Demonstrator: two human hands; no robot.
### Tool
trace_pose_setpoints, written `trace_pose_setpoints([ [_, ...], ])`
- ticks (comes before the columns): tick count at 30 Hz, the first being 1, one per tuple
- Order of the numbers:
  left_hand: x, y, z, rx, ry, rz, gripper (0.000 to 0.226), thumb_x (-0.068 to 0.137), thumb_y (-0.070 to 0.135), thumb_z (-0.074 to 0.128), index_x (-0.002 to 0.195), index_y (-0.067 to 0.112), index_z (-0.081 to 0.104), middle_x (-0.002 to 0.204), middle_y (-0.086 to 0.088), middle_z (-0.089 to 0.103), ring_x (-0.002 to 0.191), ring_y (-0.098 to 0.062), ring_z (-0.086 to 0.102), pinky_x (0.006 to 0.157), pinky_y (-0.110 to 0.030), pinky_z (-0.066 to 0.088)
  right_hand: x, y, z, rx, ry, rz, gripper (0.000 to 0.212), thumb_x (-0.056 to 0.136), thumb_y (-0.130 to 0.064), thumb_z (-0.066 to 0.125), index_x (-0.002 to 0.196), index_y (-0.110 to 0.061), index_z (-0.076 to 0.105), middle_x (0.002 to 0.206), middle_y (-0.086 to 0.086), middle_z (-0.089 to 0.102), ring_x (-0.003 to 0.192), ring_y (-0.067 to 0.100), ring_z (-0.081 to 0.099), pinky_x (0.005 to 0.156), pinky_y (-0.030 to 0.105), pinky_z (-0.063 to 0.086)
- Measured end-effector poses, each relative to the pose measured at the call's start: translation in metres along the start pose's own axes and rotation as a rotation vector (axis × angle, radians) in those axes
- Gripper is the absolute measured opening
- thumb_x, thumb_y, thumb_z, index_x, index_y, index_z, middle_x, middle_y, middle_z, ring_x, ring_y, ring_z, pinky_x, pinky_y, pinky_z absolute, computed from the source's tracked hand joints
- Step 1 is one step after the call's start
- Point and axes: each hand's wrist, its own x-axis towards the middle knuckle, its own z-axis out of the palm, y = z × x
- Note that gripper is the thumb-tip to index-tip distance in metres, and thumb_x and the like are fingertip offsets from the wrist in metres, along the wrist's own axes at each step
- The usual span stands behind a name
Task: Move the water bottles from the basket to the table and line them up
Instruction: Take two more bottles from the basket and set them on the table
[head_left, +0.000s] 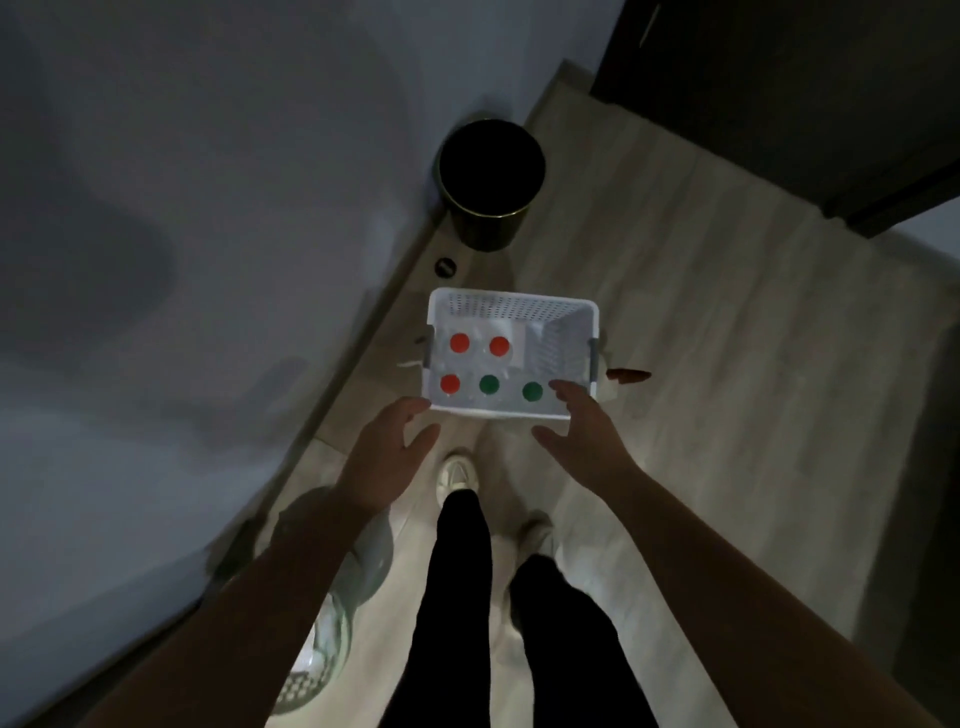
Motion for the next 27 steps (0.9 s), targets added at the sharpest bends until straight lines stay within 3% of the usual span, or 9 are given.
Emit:
trace_pose_setpoints([
  [3,0.064,-0.018,0.016,0.016,-0.005,0.022,0.039,0.092,0.029,0.061,0.128,0.016,0.054,0.127,0.001,0.059,0.114,-0.011,0.054,0.094,-0.026,0.041,0.062,0.017,0.026,0.033,0.011,-0.013,0.060,0.086,-0.016,0.070,0.138,-0.015,0.042,0.133,0.001,0.050,0.113,0.007,0.045,0.092,0.018,0.038],
  [7,0.130,-0.043,0.047,-0.009,0.004,0.041,0.046,0.089,0.032,0.066,0.131,0.024,0.049,0.121,0.009,0.057,0.110,-0.007,0.055,0.095,-0.033,0.049,0.139,0.044,0.058,0.088,0.019,-0.016,0.063,0.084,-0.021,0.071,0.139,-0.022,0.041,0.135,-0.003,0.049,0.120,0.011,0.049,0.102,0.036,0.046],
  [9,0.155,-0.053,0.061,-0.038,-0.007,0.071,0.050,0.087,0.022,0.068,0.132,0.023,0.047,0.118,0.012,0.055,0.107,-0.005,0.055,0.092,-0.030,0.049,0.171,0.056,0.070,0.072,-0.004,-0.044,0.062,0.084,-0.021,0.072,0.139,-0.024,0.042,0.131,-0.008,0.049,0.118,0.008,0.046,0.101,0.034,0.044],
  [12,0.187,-0.068,0.080,-0.045,-0.030,0.136,0.053,0.087,0.015,0.068,0.135,0.021,0.046,0.128,0.012,0.052,0.118,-0.008,0.052,0.101,-0.035,0.047,0.206,0.076,0.084,0.094,-0.107,-0.129,0.059,0.085,-0.020,0.073,0.137,-0.026,0.046,0.134,-0.009,0.050,0.123,0.010,0.047,0.103,0.027,0.038],
  [15,0.208,-0.076,0.092,-0.008,-0.024,0.181,0.045,0.089,0.020,0.066,0.131,0.020,0.050,0.121,0.016,0.050,0.114,-0.001,0.049,0.100,-0.025,0.043,0.227,0.092,0.089,0.090,-0.172,-0.245,0.055,0.086,-0.022,0.071,0.136,-0.027,0.048,0.142,-0.009,0.050,0.129,0.006,0.045,0.109,0.031,0.037],
  [18,0.223,-0.069,0.093,0.005,-0.013,0.234,0.036,0.091,0.023,0.064,0.125,0.023,0.052,0.114,0.018,0.052,0.104,0.004,0.051,0.090,-0.008,0.037,0.242,0.098,0.085,0.111,-0.188,-0.302,0.050,0.089,-0.028,0.068,0.136,-0.025,0.050,0.137,-0.009,0.054,0.126,0.005,0.048,0.107,0.030,0.039],
  [22,0.249,-0.052,0.093,-0.007,-0.035,0.209,0.027,0.093,0.026,0.061,0.115,0.035,0.048,0.104,0.026,0.052,0.093,0.015,0.049,0.076,-0.006,0.037,0.262,0.098,0.081,0.172,-0.153,-0.326,0.047,0.089,-0.043,0.062,0.133,-0.031,0.050,0.129,-0.012,0.058,0.123,0.007,0.053,0.108,0.039,0.042],
  [24,0.262,-0.048,0.097,-0.026,-0.053,0.180,0.023,0.092,0.029,0.061,0.113,0.032,0.052,0.103,0.024,0.056,0.094,0.009,0.053,0.077,-0.009,0.039,0.271,0.098,0.084,0.195,-0.132,-0.338,0.048,0.089,-0.050,0.057,0.132,-0.032,0.048,0.128,-0.011,0.058,0.121,0.005,0.053,0.105,0.037,0.044],
  [27,0.275,-0.051,0.103,-0.077,-0.086,0.133,0.034,0.088,0.031,0.065,0.120,0.024,0.055,0.109,0.016,0.061,0.102,0.002,0.057,0.086,-0.019,0.045,0.276,0.098,0.092,0.248,-0.126,-0.370,0.040,0.090,-0.048,0.055,0.126,-0.035,0.046,0.120,-0.010,0.060,0.114,0.001,0.055,0.098,0.022,0.043],
])
